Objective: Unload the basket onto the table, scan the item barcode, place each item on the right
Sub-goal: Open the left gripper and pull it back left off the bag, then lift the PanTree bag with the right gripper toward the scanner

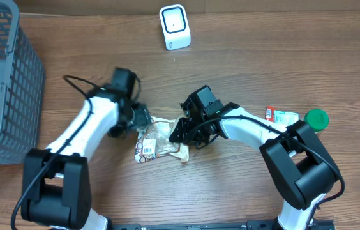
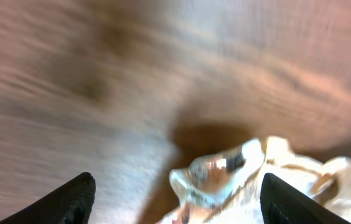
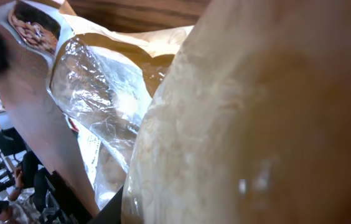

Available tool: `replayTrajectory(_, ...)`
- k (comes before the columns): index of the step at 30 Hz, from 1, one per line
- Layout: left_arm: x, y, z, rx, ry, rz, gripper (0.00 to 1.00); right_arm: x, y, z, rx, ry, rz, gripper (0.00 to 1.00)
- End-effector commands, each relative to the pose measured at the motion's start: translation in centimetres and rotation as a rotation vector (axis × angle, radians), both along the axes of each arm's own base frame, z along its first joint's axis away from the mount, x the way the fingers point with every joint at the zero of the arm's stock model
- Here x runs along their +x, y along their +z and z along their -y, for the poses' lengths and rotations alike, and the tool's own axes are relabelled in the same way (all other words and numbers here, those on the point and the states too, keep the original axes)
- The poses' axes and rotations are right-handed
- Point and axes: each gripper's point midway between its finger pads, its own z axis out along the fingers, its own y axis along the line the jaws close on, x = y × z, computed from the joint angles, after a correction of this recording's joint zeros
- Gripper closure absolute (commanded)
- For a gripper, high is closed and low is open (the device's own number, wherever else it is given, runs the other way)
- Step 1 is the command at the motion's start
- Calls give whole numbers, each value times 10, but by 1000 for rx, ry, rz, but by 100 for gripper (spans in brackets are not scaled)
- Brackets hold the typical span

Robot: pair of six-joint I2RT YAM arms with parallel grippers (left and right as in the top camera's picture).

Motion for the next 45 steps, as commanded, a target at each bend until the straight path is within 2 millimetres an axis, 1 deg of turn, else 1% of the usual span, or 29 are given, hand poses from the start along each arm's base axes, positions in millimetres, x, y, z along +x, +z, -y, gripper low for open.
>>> replayTrajectory(1, 11, 4, -15, -11, 33, 14, 23, -7, -4, -3, 8, 22, -15, 89)
replayTrajectory(4, 13, 3, -33, -5, 82, 15, 21, -6, -4, -2, 2, 20, -12, 96)
replayTrajectory(7, 14, 3, -48, -5, 127, 14, 20, -6, -4, -2, 2, 20, -12, 96)
replayTrajectory(10, 16, 3, -59, 13, 124, 23, 20, -6, -4, -2, 2, 20, -12, 96)
replayTrajectory(15, 19, 4, -83, 139, 80, 42, 19, -6, -4, -2, 2, 20, -12, 96)
replayTrajectory(16, 19, 4, -86, 163, 65, 44, 18, -6, -4, -2, 2, 20, -12, 96)
replayTrajectory(18, 19, 5, -93, 208, 34, 43, 11, -6, -4, -2, 2, 19, -12, 96)
replayTrajectory(22, 18, 7, -106, 291, -10, 41, 5, -6, -5, -2, 1, 19, -10, 96)
replayTrajectory(23, 18, 6, -106, 290, -10, 38, 0, -5, -5, -1, -5, 16, -7, 96)
replayTrajectory(24, 17, 6, -106, 290, -11, 35, 0, -5, -6, -1, -10, 14, -4, 96)
replayTrajectory(45, 18, 6, -106, 290, -10, 38, 0, -8, -7, 1, -17, 15, -22, 96)
